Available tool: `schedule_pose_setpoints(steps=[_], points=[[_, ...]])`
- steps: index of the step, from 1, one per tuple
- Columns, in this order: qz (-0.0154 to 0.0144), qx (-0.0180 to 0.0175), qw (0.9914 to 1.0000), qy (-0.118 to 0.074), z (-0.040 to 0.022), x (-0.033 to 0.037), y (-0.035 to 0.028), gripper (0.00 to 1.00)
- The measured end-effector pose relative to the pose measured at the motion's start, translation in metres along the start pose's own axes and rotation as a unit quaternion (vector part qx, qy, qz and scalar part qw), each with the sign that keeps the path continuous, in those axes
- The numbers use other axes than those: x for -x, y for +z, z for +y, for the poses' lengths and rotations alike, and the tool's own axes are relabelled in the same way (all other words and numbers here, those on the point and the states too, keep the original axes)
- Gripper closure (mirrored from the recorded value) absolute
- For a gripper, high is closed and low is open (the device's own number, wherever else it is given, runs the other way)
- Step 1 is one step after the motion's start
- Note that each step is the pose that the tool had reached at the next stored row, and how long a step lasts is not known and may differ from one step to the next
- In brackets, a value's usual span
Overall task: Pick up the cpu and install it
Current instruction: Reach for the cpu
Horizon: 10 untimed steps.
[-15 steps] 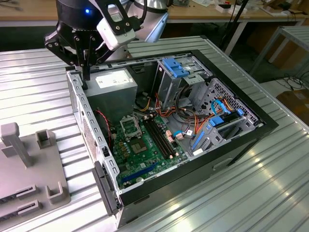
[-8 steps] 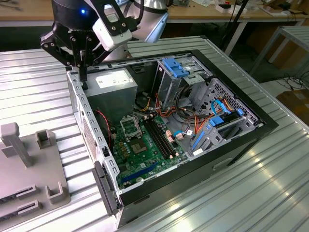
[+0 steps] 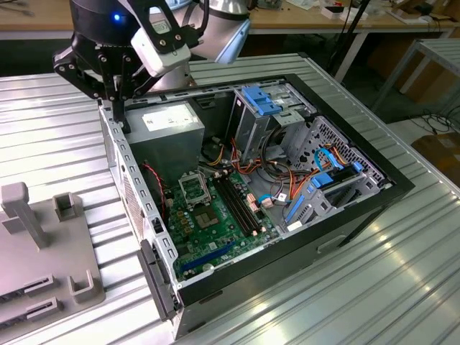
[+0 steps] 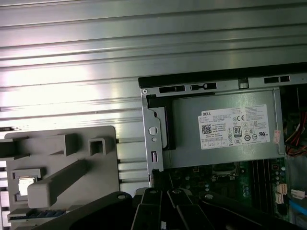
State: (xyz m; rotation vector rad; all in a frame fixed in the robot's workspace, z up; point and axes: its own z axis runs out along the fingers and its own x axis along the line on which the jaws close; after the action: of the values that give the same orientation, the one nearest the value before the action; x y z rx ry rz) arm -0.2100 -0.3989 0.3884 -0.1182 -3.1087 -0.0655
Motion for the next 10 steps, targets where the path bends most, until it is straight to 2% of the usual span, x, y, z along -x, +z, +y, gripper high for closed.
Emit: schedule_pose_setpoints(steps=[4, 10], points=[[0.0001, 0.0000, 1.00000, 0.000, -0.0005, -0.0065, 0.0002, 0.89], [0.0001, 0.0000, 1.00000, 0.000, -0.0017, -0.0196, 0.0009, 0.89]])
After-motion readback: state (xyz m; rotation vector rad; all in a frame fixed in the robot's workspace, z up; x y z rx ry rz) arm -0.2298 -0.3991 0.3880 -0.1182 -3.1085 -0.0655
